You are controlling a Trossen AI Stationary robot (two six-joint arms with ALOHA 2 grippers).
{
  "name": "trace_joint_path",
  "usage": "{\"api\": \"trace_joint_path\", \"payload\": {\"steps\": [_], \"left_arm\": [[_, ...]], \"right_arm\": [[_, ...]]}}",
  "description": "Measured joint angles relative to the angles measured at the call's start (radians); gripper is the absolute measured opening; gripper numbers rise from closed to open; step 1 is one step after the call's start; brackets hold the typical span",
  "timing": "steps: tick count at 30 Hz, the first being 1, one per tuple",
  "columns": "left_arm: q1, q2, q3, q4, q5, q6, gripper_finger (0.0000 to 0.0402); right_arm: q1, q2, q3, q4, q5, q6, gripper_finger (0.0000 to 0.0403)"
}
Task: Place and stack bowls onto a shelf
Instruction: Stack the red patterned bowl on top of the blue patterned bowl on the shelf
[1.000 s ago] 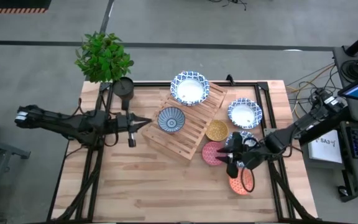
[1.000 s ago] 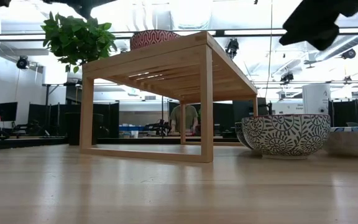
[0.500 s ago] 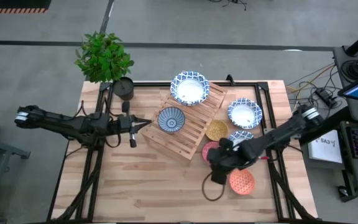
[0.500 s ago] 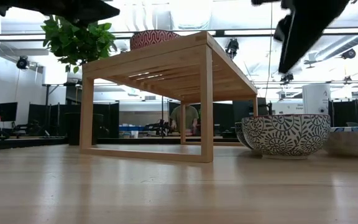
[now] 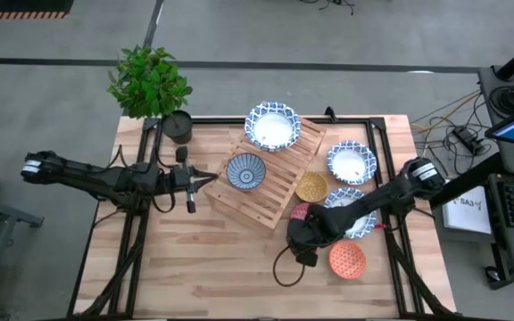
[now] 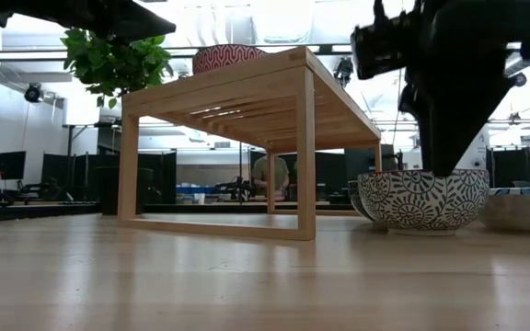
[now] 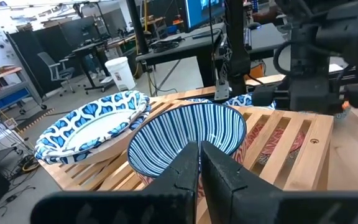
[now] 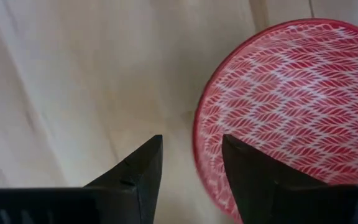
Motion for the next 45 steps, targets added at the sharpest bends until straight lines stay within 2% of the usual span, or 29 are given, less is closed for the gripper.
{"api": "trace_joint_path", "payload": {"steps": [5, 11, 13, 21, 27, 31, 39, 45], "left_arm": [[0.0, 0.001, 0.005, 0.001, 0.0, -0.001, 0.0], [0.0, 0.002, 0.004, 0.001, 0.0, -0.003, 0.0], [0.0, 0.002, 0.004, 0.0, 0.0, -0.003, 0.0], [0.0, 0.005, 0.003, 0.001, 0.0, -0.003, 0.0], [0.0, 0.006, 0.003, 0.001, 0.0, -0.003, 0.0], [0.0, 0.006, 0.003, 0.002, 0.0, -0.003, 0.0], [0.0, 0.006, 0.002, 0.002, 0.0, -0.003, 0.0], [0.0, 0.006, 0.002, 0.002, 0.0, -0.003, 0.0]], "right_arm": [[-0.012, 0.033, -0.003, 0.002, 0.025, -0.03, 0.0114], [-0.016, 0.039, -0.004, 0.015, 0.018, -0.044, 0.003], [-0.015, 0.032, 0.004, 0.009, 0.014, -0.043, 0.0016], [-0.015, -0.002, 0.13, -0.034, -0.026, -0.044, 0.0013], [-0.004, -0.02, 0.311, -0.195, -0.036, -0.021, 0.0012], [0.008, -0.02, 0.451, -0.362, -0.035, 0.008, 0.0012], [0.008, -0.02, 0.67, -0.607, 0.116, -0.056, 0.0012], [-0.048, -0.02, 0.774, -0.633, 0.224, -0.269, 0.0012]]}}
